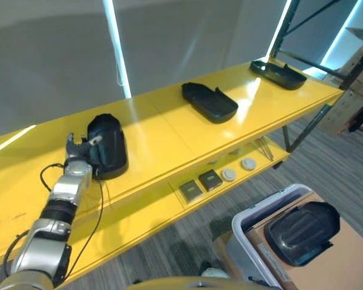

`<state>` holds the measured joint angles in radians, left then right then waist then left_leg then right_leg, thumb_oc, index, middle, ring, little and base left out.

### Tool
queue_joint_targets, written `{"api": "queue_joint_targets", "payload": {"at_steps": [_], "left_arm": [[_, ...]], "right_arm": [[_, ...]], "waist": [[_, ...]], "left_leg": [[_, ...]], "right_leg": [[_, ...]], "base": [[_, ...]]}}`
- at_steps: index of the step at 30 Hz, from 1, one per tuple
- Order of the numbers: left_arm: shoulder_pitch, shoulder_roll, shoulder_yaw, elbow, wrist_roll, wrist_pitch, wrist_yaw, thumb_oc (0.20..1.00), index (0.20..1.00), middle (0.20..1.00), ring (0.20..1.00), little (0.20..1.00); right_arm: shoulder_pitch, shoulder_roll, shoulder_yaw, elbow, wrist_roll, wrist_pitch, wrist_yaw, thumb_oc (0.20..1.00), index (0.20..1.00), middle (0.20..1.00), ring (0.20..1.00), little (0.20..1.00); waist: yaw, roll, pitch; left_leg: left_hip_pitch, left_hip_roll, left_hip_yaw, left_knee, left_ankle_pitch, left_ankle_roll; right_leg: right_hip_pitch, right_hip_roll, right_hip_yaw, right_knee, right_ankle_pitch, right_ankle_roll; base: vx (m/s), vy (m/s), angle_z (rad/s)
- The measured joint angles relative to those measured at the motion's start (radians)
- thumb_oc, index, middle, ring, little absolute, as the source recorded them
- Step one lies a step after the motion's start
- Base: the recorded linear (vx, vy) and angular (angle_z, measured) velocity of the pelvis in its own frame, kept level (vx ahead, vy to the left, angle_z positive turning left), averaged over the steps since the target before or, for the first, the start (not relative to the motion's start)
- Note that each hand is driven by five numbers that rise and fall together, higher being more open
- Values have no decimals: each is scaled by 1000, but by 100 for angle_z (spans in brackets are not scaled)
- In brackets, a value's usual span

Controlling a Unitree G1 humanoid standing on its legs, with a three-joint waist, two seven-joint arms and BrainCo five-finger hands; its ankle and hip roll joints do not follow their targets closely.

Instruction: Move parts from the plastic box to the shelf.

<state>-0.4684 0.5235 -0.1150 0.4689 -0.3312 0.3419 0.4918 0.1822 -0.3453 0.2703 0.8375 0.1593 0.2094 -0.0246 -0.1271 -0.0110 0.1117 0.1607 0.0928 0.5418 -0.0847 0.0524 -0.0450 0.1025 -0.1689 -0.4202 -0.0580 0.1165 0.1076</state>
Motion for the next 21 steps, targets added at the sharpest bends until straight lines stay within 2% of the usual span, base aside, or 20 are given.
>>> {"api": "queue_joint_targets", "payload": {"at_steps": [6, 11, 16, 20, 21], "left_arm": [[83, 10, 78, -122, -18, -48, -40, 1000, 1000, 1000, 1000, 1000], [162, 13, 85, -236, -18, -97, -81, 1000, 1000, 1000, 1000, 1000], [278, 7, 135, -419, -19, -138, -131, 1000, 1000, 1000, 1000, 1000], [350, 2, 156, -469, -19, -150, -161, 1000, 1000, 1000, 1000, 1000], [392, 1, 163, -495, -19, -176, -194, 1000, 1000, 1000, 1000, 1000]], "right_arm": [[24, -26, -1, -61, -10, -78, -2, 1000, 1000, 1000, 1000, 1000], [38, -15, -7, -119, 1, -82, 66, 1000, 1000, 1000, 1000, 1000], [42, -16, -10, -118, 4, -95, 99, 1000, 1000, 1000, 1000, 1000], [51, -15, -19, -116, 3, -99, 111, 1000, 1000, 1000, 1000, 1000], [53, 3, -21, -116, 3, -102, 131, 1000, 1000, 1000, 1000, 1000]], "waist": [[22, 17, 14], [47, 18, 17], [77, 13, 27], [96, 9, 32], [125, -9, 33]], "left_leg": [[-3, -1, -14, 0, -3, -3], [-4, -1, -21, 0, -3, -3], [-5, -1, -29, 0, -7, -6], [-6, -1, -36, 0, -13, -12], [0, -3, -49, 6, -13, -9]], "right_leg": [[4, 2, -8, -7, 0, 0], [5, 2, -18, -10, 0, 0], [19, 2, -27, -16, -4, 5], [21, 2, -31, -15, -11, 9], [35, 1, -42, -14, -11, 8]], "base": [[-5, 19, 4], [2, 16, 5], [4, 19, 5], [6, 38, 4], [40, 24, 4]]}}
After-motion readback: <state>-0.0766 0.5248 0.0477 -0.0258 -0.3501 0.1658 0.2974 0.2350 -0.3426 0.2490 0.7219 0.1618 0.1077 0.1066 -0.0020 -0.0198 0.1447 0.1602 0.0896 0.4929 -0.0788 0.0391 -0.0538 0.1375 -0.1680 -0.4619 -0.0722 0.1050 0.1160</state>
